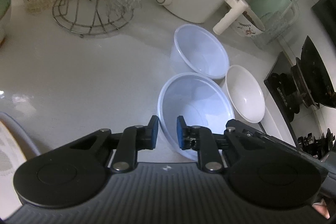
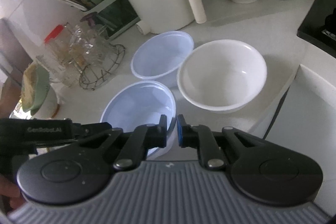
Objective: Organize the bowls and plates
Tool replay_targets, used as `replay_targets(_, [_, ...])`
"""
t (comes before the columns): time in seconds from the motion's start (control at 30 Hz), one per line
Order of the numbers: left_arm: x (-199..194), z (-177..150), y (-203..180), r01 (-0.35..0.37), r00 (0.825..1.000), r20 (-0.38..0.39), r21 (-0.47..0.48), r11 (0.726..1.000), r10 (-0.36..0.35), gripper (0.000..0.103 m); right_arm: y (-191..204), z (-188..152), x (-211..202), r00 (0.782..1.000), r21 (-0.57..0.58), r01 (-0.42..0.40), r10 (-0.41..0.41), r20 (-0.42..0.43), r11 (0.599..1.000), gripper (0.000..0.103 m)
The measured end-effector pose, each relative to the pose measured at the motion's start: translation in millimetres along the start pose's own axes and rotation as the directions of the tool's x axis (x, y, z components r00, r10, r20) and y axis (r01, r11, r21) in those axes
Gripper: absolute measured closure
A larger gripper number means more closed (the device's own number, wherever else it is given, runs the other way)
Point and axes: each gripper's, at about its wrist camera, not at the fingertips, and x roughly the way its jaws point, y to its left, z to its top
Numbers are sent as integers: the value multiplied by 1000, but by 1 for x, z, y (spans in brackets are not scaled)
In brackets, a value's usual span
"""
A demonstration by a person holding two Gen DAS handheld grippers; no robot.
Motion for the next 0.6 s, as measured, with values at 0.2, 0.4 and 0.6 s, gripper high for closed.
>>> replay_targets(0.2, [-25,-1,16,-37,999,17,-16,999,37,81,22,2,-2,999,-39,-50,50,-4,998,91])
replay_targets(0.4, [-36,-4,35,-99,995,15,-23,995,100,81,44,-3,12,995,-67,-98,96,-34,993,91])
replay_targets(0.6, [-33,-6,43,-131,991,-5,-21,991,131,81,53,-9,26,992,-88,-107,101,-74,990,90])
